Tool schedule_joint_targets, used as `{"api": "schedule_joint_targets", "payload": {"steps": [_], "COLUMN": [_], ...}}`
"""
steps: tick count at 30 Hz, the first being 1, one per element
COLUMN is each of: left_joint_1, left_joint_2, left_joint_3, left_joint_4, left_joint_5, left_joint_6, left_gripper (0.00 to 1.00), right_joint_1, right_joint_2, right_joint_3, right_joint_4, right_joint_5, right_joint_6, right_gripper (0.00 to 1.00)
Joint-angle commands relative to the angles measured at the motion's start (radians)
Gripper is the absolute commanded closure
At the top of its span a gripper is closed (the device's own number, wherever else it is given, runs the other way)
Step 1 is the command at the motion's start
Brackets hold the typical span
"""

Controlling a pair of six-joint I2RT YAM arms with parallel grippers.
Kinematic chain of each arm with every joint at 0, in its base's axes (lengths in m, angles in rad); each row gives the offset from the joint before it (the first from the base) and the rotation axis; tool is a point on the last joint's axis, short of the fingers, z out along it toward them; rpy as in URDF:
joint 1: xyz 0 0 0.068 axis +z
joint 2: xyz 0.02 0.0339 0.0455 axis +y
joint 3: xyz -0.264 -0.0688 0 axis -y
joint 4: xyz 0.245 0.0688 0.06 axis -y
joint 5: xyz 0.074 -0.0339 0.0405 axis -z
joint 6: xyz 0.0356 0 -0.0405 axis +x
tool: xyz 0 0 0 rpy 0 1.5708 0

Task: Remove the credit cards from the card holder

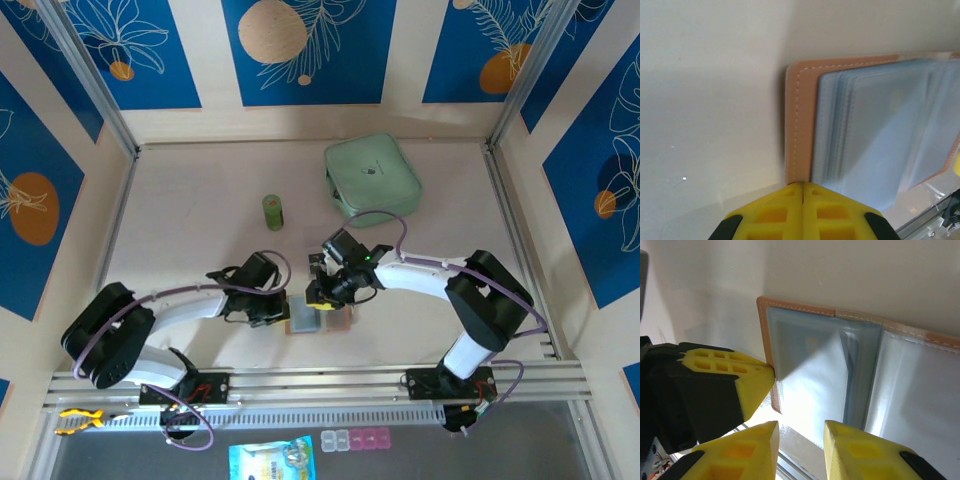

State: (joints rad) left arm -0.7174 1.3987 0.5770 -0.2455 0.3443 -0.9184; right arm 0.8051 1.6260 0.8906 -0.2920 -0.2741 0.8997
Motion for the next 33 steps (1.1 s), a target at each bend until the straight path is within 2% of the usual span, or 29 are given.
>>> {"api": "schedule_joint_targets", "payload": {"steps": [1,19,33], "left_joint_1": [0.003,0.003,0.003], "left_joint_2": [0.009,0.055,0.056], "left_joint_3": [-0.005,0.029,0.046], "left_joint_4": [0.005,-0.068,-0.090], "left_joint_5": [0.025,-0.039,-0.048], "left_joint_6": [-0.010,0.033,0.044], "left_gripper": [1.00,1.00,1.00], "right_joint_1": [0.006,0.027,0.039], "right_joint_2": [0.013,0.090,0.101], "right_joint_3": [0.030,0.055,0.087], "right_joint_4": [-0.012,0.026,-0.075], "right_joint_5": [-0.017,-0.059,0.021], "right_joint_6": [0.007,0.011,-0.042], "right_gripper": [0.69,0.70,0.70]}}
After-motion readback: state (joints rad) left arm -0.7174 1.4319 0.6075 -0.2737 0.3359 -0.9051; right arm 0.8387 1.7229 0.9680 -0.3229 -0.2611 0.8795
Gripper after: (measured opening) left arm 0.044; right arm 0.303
